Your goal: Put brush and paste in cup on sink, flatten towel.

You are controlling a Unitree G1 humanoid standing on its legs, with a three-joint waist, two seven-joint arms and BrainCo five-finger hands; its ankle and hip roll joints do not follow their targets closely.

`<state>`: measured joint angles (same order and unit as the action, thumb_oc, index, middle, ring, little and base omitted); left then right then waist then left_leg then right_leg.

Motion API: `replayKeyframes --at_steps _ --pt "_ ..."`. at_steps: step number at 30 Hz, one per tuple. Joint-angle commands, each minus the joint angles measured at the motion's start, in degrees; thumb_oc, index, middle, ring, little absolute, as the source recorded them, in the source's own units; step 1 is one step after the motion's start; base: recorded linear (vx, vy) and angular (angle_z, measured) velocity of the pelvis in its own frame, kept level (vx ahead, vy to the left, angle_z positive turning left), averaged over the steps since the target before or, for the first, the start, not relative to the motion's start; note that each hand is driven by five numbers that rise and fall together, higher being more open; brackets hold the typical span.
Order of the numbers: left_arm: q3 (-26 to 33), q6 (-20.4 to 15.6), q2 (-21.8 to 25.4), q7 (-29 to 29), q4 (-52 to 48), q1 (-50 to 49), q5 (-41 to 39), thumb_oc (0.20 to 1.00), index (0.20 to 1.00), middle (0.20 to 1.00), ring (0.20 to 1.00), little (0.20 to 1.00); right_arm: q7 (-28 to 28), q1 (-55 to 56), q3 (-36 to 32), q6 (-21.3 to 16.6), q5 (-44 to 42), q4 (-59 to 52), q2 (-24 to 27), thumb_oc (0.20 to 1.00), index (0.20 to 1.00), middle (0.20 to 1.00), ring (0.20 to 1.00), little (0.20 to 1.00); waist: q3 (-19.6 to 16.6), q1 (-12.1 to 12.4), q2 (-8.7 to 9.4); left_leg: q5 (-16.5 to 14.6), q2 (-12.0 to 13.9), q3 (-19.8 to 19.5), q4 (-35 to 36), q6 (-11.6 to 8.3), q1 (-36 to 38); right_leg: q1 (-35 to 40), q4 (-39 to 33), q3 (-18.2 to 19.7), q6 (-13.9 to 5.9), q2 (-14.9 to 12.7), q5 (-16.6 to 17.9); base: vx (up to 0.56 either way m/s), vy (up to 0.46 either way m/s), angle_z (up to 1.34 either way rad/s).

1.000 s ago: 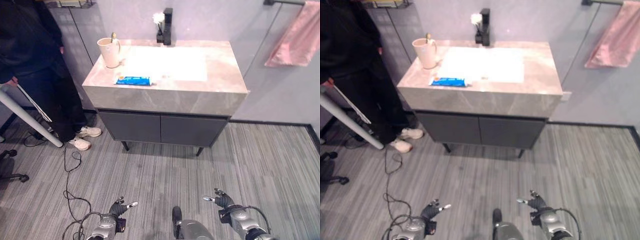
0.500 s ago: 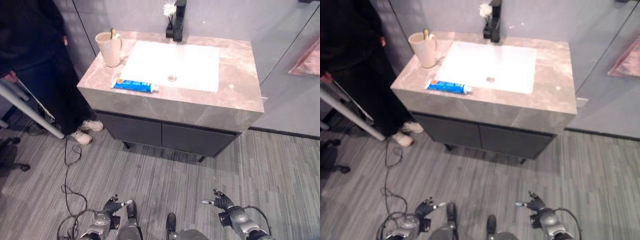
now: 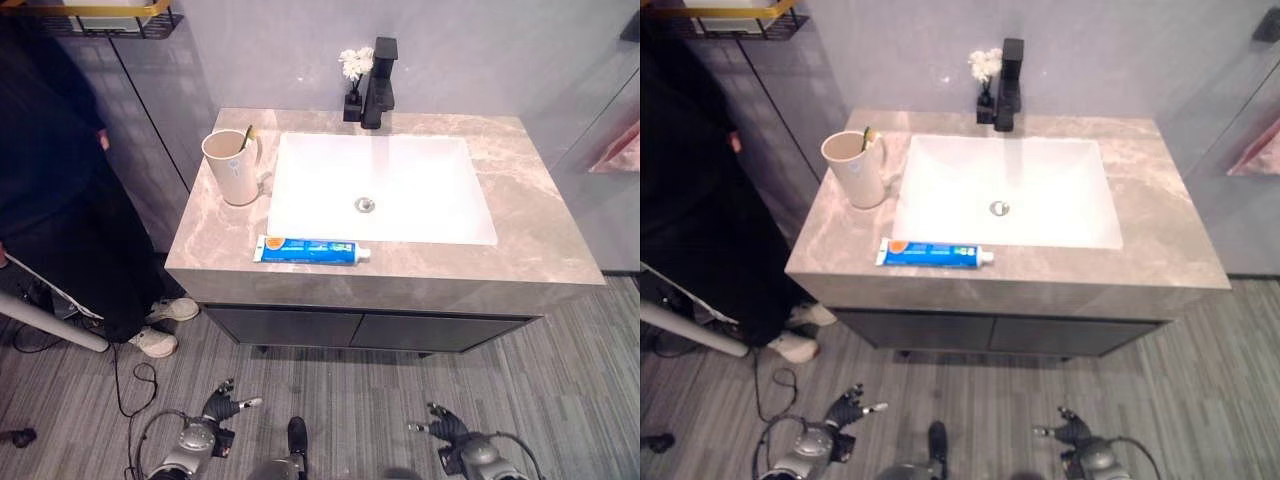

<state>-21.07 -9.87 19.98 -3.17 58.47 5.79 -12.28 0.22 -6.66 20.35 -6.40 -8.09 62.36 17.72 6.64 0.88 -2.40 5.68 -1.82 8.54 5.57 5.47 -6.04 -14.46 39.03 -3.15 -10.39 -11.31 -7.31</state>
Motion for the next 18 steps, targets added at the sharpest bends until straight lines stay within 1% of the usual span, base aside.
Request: replayKeyframes --at_steps 1,3,4,5,6,7,8,10,11,12,13,16,18 --pt "1.9 -1.5 0.5 0.9 -0.3 -2.9 2.8 1.0 1.0 1.0 1.0 1.0 0.0 -0.6 1.1 -1.2 1.6 -1.5 2.2 1.0 1.0 1.0 1.0 1.0 1.3 -0.3 0.74 -1.0 3.0 -2.5 -6.3 -6.41 -3.6 4.9 -18.2 -1.5 1.35 3.5 11.9 0.21 0.078 -0.07" --pt "1.1 -1.7 0.4 1.1 -0.8 -3.8 4.0 1.0 1.0 1.0 1.0 1.0 -0.1 -0.6 1.2 -1.2 1.9 -1.2 2.2 1.0 1.0 1.0 1.0 1.0 1.0 0.1 0.69 -1.5 3.8 -1.6 -5.2 -7.22 -2.2 5.3 -25.2 -6.4 0.88 -0.2 11.8 0.17 -0.047 0.03" --pt "0.8 -1.9 0.5 1.1 -0.8 -3.9 4.4 1.0 1.0 1.0 1.0 1.0 0.0 -0.7 1.3 -1.1 2.1 -1.2 2.2 1.0 1.0 1.0 1.0 1.0 1.0 0.0 0.62 -1.5 4.3 -1.9 -4.9 -7.63 -1.8 5.0 -27.5 -5.9 0.58 -0.7 12.1 0.17 -0.137 -0.17" --pt "0.4 -2.0 0.4 1.0 0.1 -3.6 5.0 1.0 1.0 1.0 1.0 1.0 -0.1 -1.2 1.3 -1.1 2.4 -0.6 2.2 1.0 1.0 1.0 1.0 1.0 1.0 -0.4 0.81 -1.7 4.5 -2.4 -4.9 -8.08 -1.5 4.2 -30.1 -3.8 0.06 -1.2 13.4 0.17 -0.132 -0.19" --pt "0.2 -2.0 0.5 1.0 0.0 -3.6 5.2 1.0 1.0 1.0 1.0 1.0 -0.1 -1.4 1.4 -1.1 2.6 -0.6 2.3 1.0 1.0 1.0 1.0 1.0 1.2 -0.5 1.04 -2.1 4.7 -2.7 -5.1 -8.32 -0.9 4.3 -31.5 -2.6 -0.37 -1.5 14.3 0.17 -0.15 0.0" --pt "-0.1 -2.4 0.7 0.9 -0.1 -3.5 5.7 1.0 1.0 1.0 1.0 1.0 0.0 -1.4 1.5 -1.2 2.9 -0.6 2.6 1.0 1.0 1.0 1.0 1.0 1.5 -0.9 1.47 -2.7 4.8 -3.1 -5.7 -8.64 -0.4 4.2 -32.4 -0.9 -0.72 -1.6 15.0 0.13 -0.144 0.19" --pt "-0.4 -2.5 1.0 1.2 -0.8 -4.0 6.1 1.0 1.0 1.0 1.0 1.0 0.2 -0.9 1.5 -1.3 3.2 -1.3 2.8 1.0 1.0 1.0 1.0 1.0 1.6 -0.8 1.86 -3.0 4.9 -3.3 -6.3 -8.89 -0.3 5.5 -34.0 -0.9 -1.16 -1.7 14.4 0.1 -0.16 0.2" --pt "-1.1 -2.6 1.8 1.5 -2.5 -4.9 7.7 1.0 1.0 1.0 1.0 1.0 0.2 -0.1 1.3 -1.4 3.6 -1.6 3.6 1.0 1.0 1.0 1.0 1.0 1.1 -0.5 2.22 -2.9 5.4 -3.6 -6.3 -9.47 -0.3 7.0 -36.1 -2.4 -0.78 -1.5 13.4 0.06 -0.169 0.29" --pt "-1.3 -2.7 2.2 1.6 -2.3 -5.4 8.8 1.0 1.0 1.0 1.0 1.0 0.5 0.2 1.3 -1.5 4.0 -1.8 4.3 1.0 1.0 1.0 1.0 1.0 0.6 -0.4 2.27 -2.5 6.0 -4.0 -6.0 -9.96 -0.5 7.5 -36.6 -2.6 -0.53 -0.8 12.9 0.04 -0.125 0.41" --pt "-1.4 -2.7 2.2 1.6 -2.3 -5.5 8.8 1.0 1.0 1.0 1.0 1.0 0.5 0.3 1.3 -1.5 4.1 -1.9 4.3 1.0 1.0 1.0 1.0 1.0 0.5 -0.4 2.23 -2.5 6.0 -4.0 -6.0 -9.98 -0.5 7.5 -36.6 -2.7 -0.5 -0.7 12.9 0.07 -0.167 0.23" --pt "-1.4 -2.8 2.3 1.7 -2.0 -6.4 9.6 1.0 1.0 1.0 1.0 1.0 0.7 0.8 0.9 -1.6 4.2 -0.9 4.9 1.0 1.0 1.0 1.0 1.0 -0.2 -0.1 2.23 -2.1 6.4 -4.7 -5.3 -10.47 -0.2 8.5 -37.5 -3.4 -0.2 0.0 12.3 0.08 -0.166 0.03" --pt "-0.6 -2.6 1.7 1.0 0.4 -6.9 10.6 1.0 1.0 1.0 1.0 1.0 0.6 0.8 0.7 -1.8 4.7 0.6 5.7 1.0 1.0 1.0 1.0 1.0 -0.8 0.4 1.93 -0.9 7.5 -5.9 -3.6 -11.33 0.1 9.9 -38.5 -5.1 0.48 1.0 11.3 0.05 -0.174 0.13" --pt "-1.3 -3.2 1.8 -0.1 0.3 -6.4 12.9 1.0 1.0 1.0 1.0 1.0 0.5 0.7 0.6 -1.9 4.4 1.9 5.7 1.0 1.0 1.0 1.0 1.0 -0.9 0.9 1.67 0.1 8.0 -6.7 -2.5 -12.05 0.0 10.7 -39.6 -6.4 0.6 1.3 11.1 0.01 -0.108 0.3"
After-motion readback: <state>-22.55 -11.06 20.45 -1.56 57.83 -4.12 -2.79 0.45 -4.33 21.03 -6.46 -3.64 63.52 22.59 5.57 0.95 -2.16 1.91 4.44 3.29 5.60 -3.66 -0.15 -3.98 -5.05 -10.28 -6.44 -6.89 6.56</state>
